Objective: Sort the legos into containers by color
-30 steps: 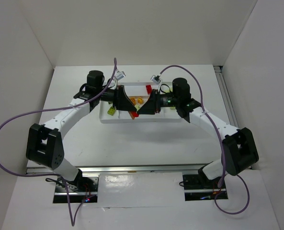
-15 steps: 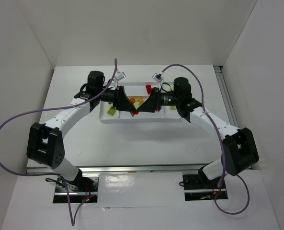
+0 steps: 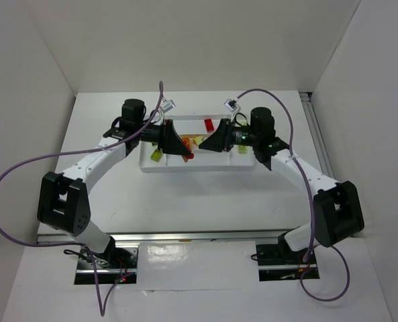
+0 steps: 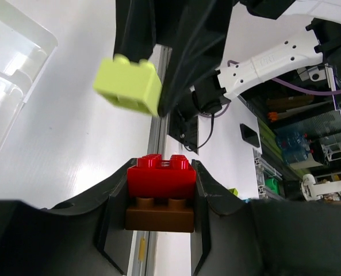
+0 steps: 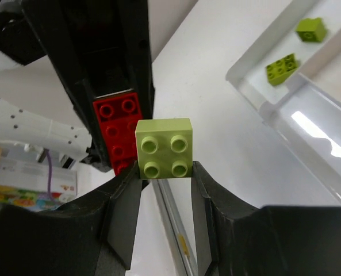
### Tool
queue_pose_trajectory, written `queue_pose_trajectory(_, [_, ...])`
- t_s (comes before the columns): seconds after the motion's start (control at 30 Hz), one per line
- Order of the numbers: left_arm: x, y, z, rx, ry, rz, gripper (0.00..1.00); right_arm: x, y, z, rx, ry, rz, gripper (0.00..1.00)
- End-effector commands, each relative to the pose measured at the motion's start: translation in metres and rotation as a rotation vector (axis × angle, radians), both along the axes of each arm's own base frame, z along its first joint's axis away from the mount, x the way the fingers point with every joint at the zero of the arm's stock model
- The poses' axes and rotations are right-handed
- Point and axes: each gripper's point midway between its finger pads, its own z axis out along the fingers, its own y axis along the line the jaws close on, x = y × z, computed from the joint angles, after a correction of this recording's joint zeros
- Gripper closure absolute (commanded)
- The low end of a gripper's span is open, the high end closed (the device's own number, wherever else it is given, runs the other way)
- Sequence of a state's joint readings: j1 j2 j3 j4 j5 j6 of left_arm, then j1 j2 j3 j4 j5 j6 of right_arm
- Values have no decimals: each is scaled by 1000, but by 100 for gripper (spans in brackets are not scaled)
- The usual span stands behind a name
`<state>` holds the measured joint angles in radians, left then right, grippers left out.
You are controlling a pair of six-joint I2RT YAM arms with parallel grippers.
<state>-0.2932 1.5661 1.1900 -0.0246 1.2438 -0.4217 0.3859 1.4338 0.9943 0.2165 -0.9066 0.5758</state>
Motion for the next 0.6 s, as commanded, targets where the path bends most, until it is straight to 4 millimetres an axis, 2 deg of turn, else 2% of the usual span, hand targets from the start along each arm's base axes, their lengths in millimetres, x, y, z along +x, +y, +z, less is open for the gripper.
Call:
queue_pose_trajectory(0.0, [0, 4, 9, -22, -57, -8, 100, 15, -18, 14, -26, -74, -116, 77])
queue_pose_trajectory(0.03, [3, 4, 8, -15, -59, 6, 100, 23, -24, 11, -47, -72, -163, 77])
queue_pose_trajectory(0.07, [6, 7, 9, -8, -50, 25, 100, 39, -37, -8, -136, -13, -291, 76])
queue_pose_trajectory(0.1, [15, 7, 3, 22, -34, 71, 100, 55, -48, -7, -202, -33, -381, 76])
queue_pose_trajectory(0.13, [20, 7, -3, 42, -4, 89, 100, 81, -73, -21, -308, -22, -567, 76])
queue_pose_trajectory(0.17, [26, 7, -3, 59, -3, 108, 100, 84, -86, -48, -421, 56, -640, 76])
queue_pose_trajectory(0.23, [38, 9, -22, 132, 67, 182, 100, 100, -109, -58, -520, 63, -768, 76])
queue_pose_trajectory(0.27, [41, 11, -27, 152, 77, 205, 100, 109, -122, -73, -580, 74, -840, 76])
queue_pose_trajectory(0.37, [51, 16, -41, 222, 111, 283, 100, 125, -138, -98, -684, 94, -921, 76])
queue_pose_trajectory(0.4, [57, 19, -45, 245, 113, 322, 100, 129, -142, -101, -718, 97, -930, 76])
queue_pose_trajectory(0.43, [55, 22, -47, 266, 127, 341, 100, 132, -143, -105, -735, 105, -937, 76])
queue_pose_trajectory(0.47, [57, 23, -48, 274, 125, 353, 100, 132, -147, -119, -795, 121, -956, 74])
queue_pose_trajectory(0.57, [52, 25, -49, 285, 126, 356, 100, 136, -156, -129, -853, 112, -980, 73])
